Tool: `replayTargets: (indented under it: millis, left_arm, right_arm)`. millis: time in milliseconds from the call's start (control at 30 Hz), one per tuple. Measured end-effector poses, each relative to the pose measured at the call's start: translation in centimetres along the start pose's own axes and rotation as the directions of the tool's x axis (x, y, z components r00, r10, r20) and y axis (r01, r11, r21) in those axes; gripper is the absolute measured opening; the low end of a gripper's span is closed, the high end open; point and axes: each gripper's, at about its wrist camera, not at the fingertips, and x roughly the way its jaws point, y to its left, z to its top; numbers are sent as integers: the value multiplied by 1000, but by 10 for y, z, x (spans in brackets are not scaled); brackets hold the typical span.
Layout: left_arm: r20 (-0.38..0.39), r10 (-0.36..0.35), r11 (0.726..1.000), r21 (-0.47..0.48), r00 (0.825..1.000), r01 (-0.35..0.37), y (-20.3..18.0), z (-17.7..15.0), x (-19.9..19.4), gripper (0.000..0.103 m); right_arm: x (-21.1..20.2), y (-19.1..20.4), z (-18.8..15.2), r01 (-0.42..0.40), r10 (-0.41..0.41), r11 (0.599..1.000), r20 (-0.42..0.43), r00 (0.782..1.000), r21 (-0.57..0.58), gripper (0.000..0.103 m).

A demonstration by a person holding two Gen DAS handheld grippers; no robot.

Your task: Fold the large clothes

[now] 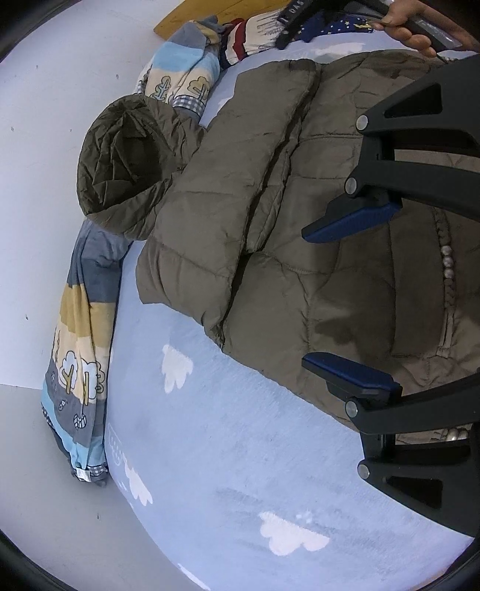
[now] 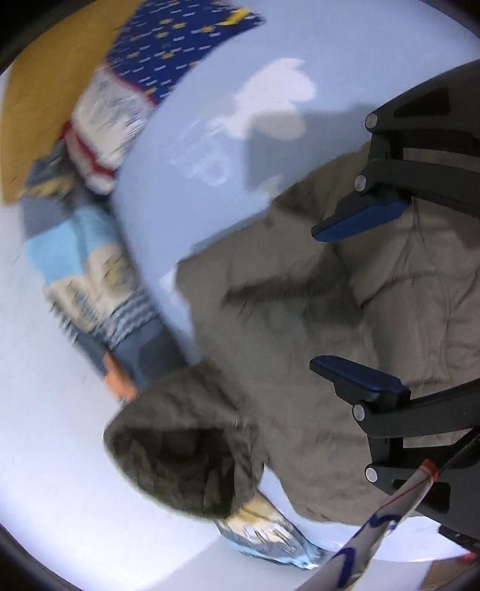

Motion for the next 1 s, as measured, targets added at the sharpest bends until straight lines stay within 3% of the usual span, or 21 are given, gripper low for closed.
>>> replayTargets:
  millis: [100, 267, 567, 667, 867, 1000]
  left_arm:
    - [13, 3, 1000, 22, 1000, -4, -3, 0, -2, 61]
    - [32, 21, 999, 25, 999, -22, -3, 5, -3, 61]
    - [19, 6, 999, -43, 1000, -5, 11, 19, 1, 61]
    - [12, 9, 999, -48, 1000, -9, 15, 21, 1, 61]
    - [-17, -4, 998, -59, 1000, 3, 18, 24, 7, 61]
    - [-6, -18, 998, -66, 1000, 17, 19, 27, 5, 61]
  right_arm:
    - [-1, 29, -3, -48, 50, 993, 11, 999, -109, 69]
    - [20, 68, -25, -106, 91, 972, -77, 993, -211, 69]
    - [51, 159, -38, -109, 71, 931, -119, 990, -349, 69]
    - [73, 186, -48, -85, 27, 920, -155, 988, -383, 69]
    - [102, 197, -61, -41, -50, 905, -201, 978, -422, 72]
    - [76, 180, -42, -133, 56, 927, -221, 974, -351, 72]
